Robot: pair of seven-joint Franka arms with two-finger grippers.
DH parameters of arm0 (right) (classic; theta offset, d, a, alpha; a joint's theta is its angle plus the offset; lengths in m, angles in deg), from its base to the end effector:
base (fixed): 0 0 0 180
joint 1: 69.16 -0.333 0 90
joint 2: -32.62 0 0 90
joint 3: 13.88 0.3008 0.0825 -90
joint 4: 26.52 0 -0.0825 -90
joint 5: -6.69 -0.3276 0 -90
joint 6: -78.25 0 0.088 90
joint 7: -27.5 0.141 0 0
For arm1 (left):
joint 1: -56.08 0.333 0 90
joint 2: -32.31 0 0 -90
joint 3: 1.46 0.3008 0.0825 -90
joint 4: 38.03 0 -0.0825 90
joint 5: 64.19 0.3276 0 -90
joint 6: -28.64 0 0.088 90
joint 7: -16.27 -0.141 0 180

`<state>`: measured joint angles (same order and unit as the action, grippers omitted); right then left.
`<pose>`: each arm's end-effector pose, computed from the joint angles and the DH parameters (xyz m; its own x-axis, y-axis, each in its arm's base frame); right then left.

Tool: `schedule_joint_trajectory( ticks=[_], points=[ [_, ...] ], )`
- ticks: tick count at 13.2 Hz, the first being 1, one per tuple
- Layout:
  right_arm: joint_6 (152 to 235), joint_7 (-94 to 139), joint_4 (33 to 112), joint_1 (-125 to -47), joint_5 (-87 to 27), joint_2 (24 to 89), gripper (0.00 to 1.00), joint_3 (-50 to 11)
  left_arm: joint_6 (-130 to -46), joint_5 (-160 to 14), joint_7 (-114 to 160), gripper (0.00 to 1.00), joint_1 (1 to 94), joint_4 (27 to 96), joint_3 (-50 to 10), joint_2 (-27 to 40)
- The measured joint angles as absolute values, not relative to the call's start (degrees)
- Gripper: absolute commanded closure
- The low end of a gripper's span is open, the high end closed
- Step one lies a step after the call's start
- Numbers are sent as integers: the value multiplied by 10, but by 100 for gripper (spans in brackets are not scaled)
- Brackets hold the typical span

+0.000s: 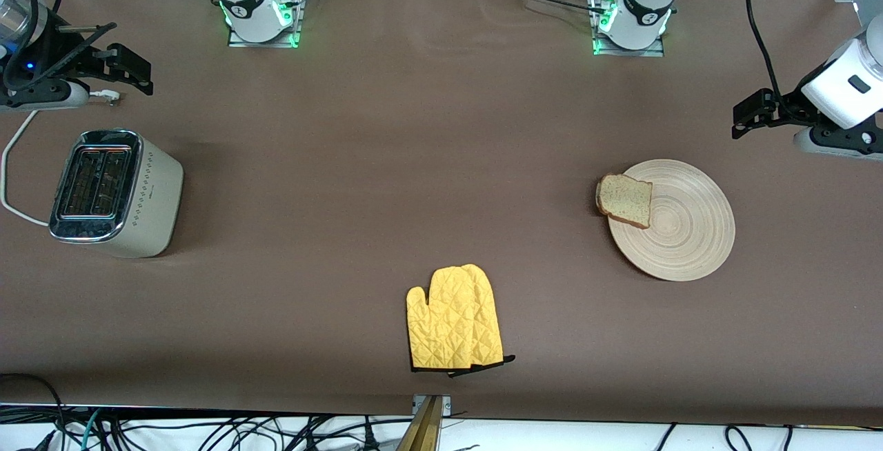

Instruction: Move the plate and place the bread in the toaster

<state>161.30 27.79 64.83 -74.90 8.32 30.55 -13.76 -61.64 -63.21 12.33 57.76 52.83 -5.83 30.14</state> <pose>0.4683 0.0438 0.5735 0.9898 0.0930 -0.1083 0.0967 -0.9949 0.0291 0.5060 -0.0207 0.5505 0.9921 -0.1156 -0.0487 -0.1162 -0.9932 -0.0109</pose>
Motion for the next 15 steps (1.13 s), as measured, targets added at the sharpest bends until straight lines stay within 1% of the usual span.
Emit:
schedule_joint_trajectory(
  ticks=[3, 7, 11, 15],
  points=[
    [1613, 278, 648, -749, 83, 306, 0, -137, -611, -633, 123, 0, 603, 529, -57, 284],
    [1613, 278, 648, -748, 83, 306, 0, -137, -611, -718, 118, 0, 687, 530, -54, 228],
    [1613, 278, 648, -747, 83, 306, 0, -136, -612, -791, 4, 0, 763, 531, -53, 144],
    [1612, 278, 649, -747, 83, 306, 0, -136, -629, -863, -123, 0, 832, 531, -53, 31]
  ],
)
